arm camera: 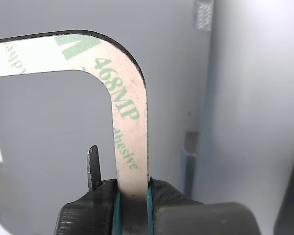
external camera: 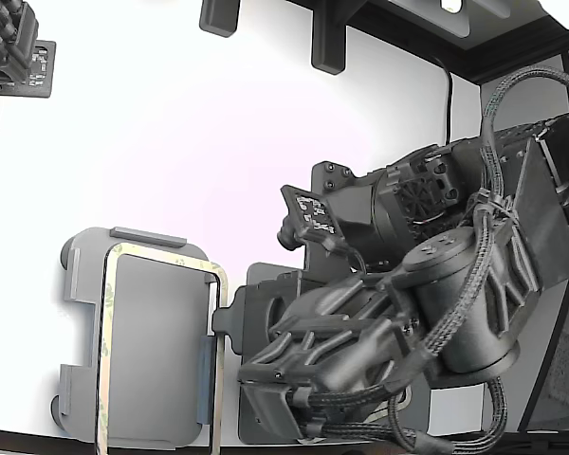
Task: Move top rectangular frame to the holder.
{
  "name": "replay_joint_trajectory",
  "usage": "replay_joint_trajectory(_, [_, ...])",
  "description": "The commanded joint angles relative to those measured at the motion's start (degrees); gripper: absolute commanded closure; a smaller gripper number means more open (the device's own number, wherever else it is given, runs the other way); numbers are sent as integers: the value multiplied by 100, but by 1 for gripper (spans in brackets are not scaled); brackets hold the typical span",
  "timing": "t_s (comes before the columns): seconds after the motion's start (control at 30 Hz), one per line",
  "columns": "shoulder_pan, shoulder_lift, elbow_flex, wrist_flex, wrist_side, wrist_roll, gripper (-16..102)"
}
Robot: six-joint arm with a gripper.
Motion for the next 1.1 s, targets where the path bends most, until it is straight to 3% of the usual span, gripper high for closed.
replay_joint_trajectory(0.0, [-132, -26, -176, 53, -9, 202, 97])
replay_joint_trajectory(0.37, [-536, -360, -105, 53, -475, -580, 97])
replay_joint_trajectory(1.07, [-826, -791, -334, 53, -633, -782, 97])
